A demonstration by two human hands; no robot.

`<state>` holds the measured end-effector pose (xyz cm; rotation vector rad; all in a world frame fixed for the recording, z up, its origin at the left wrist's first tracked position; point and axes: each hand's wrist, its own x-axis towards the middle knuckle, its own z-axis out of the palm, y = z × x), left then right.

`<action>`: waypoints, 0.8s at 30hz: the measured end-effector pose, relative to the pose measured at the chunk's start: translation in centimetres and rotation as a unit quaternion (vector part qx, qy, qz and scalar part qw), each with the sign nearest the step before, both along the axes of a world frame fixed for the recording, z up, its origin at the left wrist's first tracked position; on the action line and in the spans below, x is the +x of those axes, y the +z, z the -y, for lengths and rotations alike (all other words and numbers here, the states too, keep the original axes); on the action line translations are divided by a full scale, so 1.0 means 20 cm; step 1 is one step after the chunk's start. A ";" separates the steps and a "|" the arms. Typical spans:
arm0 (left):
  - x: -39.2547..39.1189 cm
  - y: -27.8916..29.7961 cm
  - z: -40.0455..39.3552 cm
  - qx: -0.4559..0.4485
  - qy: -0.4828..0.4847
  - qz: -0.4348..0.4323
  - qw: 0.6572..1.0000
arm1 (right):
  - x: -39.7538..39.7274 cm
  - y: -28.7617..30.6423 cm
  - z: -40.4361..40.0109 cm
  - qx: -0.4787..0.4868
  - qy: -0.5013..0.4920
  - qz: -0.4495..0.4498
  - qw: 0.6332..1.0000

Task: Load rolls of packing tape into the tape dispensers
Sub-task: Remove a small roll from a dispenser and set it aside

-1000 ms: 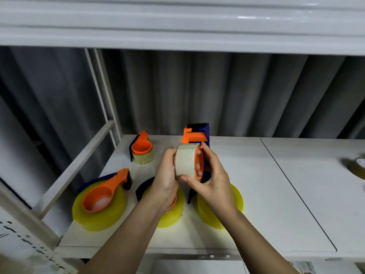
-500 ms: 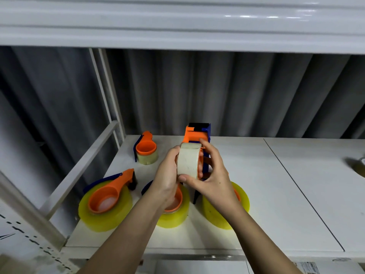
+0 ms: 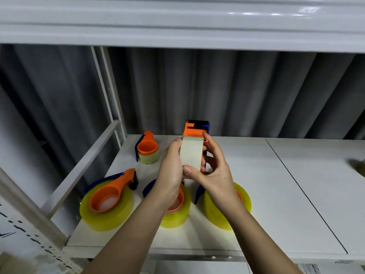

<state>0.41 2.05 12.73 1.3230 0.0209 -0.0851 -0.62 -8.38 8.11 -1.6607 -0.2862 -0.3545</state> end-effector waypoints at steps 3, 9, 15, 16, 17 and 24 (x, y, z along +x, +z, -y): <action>0.00 0.02 -0.01 0.005 -0.029 0.012 0.999 | 0.00 0.01 0.01 0.041 0.028 -0.011 0.999; 0.02 0.00 -0.05 0.003 -0.038 0.034 0.999 | 0.02 0.01 0.03 0.013 0.064 -0.010 0.998; 0.02 0.01 -0.05 -0.026 -0.017 0.000 1.000 | 0.02 -0.01 0.01 -0.050 0.001 0.038 0.998; 0.02 0.01 -0.04 -0.034 -0.012 -0.003 0.999 | 0.02 -0.01 0.02 -0.063 -0.004 0.048 0.997; 0.01 0.01 -0.04 -0.039 -0.013 0.000 0.999 | 0.02 -0.01 0.03 -0.070 -0.006 0.054 0.996; 0.05 -0.02 -0.13 0.095 -0.119 0.042 0.987 | 0.05 -0.02 0.11 0.045 0.069 -0.040 0.996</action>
